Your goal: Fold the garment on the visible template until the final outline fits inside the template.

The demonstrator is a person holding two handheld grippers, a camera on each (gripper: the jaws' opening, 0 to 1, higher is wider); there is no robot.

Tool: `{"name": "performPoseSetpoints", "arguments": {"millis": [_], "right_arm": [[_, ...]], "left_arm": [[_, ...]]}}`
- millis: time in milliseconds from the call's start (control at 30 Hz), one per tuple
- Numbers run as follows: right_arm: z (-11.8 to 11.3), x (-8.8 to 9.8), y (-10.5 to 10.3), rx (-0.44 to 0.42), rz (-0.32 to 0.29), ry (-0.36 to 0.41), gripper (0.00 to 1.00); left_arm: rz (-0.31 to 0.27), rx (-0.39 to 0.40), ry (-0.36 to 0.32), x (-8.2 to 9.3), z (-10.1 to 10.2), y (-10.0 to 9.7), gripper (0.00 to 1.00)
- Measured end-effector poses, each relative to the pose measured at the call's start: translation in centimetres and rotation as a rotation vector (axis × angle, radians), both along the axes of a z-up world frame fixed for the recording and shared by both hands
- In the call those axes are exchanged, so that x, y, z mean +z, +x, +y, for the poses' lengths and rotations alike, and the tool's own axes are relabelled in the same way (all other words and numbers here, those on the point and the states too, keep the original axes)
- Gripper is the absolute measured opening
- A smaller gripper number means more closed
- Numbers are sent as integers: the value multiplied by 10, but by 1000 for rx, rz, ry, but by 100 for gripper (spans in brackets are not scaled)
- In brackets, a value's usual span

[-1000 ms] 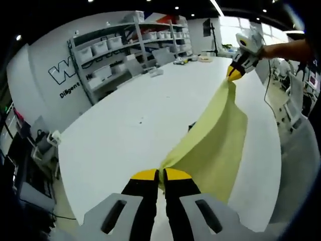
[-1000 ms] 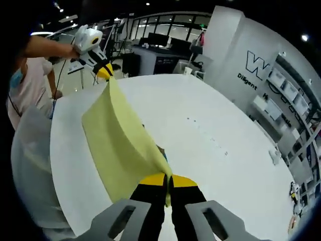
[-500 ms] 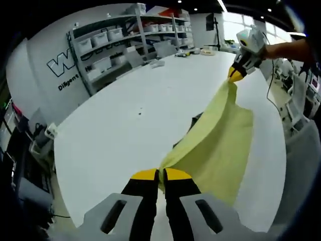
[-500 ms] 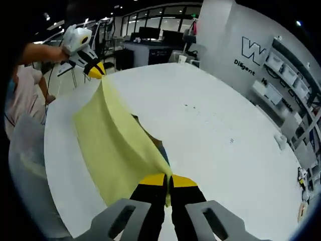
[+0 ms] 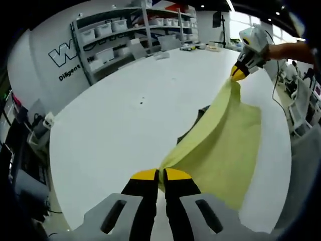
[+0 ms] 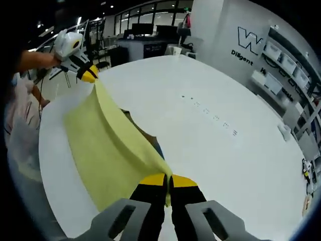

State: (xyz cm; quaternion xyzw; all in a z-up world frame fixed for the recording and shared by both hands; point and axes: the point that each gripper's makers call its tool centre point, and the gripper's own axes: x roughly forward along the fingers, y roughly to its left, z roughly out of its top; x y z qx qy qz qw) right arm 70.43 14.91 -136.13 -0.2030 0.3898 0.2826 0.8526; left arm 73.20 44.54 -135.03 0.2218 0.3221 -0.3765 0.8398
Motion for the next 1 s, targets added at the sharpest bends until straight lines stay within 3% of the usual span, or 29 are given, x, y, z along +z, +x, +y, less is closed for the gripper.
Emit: {"name": "performPoseSetpoints", "arguments": {"millis": [467, 667, 1000], "right_arm": [[-3, -34, 9, -27, 47, -5, 0], [-4, -43, 18, -7, 9, -31, 0], [-7, -59, 28, -9, 17, -71, 0]], "left_arm": [[60, 31, 3, -37, 2, 13, 2], [69, 40, 7, -45, 1, 18, 2], [97, 45, 41, -65, 2, 22, 2]]}}
